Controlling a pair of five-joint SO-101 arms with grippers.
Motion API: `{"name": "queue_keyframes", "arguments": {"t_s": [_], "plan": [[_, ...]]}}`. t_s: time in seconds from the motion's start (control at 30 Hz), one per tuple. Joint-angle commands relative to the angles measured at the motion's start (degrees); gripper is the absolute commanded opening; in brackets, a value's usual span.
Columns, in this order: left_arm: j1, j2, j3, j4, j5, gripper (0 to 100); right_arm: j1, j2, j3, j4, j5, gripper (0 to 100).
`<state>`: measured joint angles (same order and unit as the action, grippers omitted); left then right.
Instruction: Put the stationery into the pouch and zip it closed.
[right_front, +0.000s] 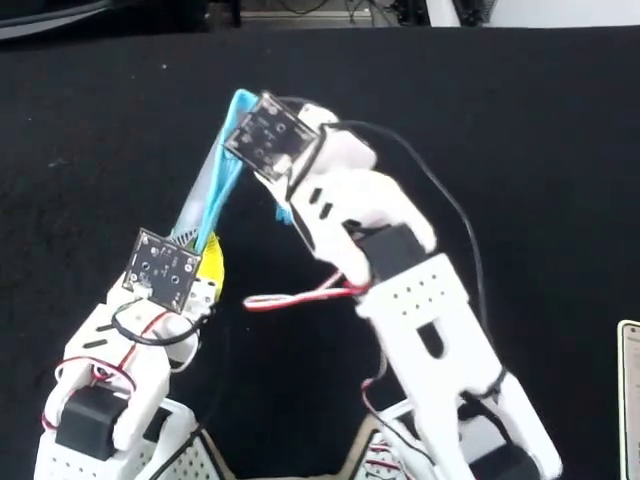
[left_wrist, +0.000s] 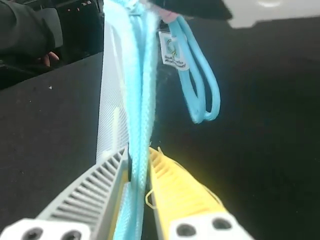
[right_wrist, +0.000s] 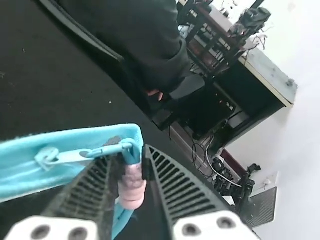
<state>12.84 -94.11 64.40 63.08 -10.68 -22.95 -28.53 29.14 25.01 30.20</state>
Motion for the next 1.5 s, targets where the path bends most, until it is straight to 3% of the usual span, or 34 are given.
{"name": "queue_keyframes", "arguments": {"t_s": [0.0,0.47,0.9,1.1,1.47], "plan": [[0.04,0.26,-0.13,1.49,0.18,3,3.16,-8.31,3.47,-0.18,-0.09,1.1],[0.22,0.26,-3.91,0.97,0.62,11,-6.33,-24.84,16.84,-0.18,-0.09,1.1],[0.57,0.26,-7.16,-3.78,0.7,12,-7.56,-25.63,17.89,-0.09,-0.09,1.1],[0.04,0.26,-8.92,-3.78,8.97,20,-7.56,-25.54,17.89,-0.09,-0.09,1.1],[0.04,0.26,-7.69,-4.22,7.03,19,-7.65,-25.63,17.89,-0.09,-0.09,1.1]]}}
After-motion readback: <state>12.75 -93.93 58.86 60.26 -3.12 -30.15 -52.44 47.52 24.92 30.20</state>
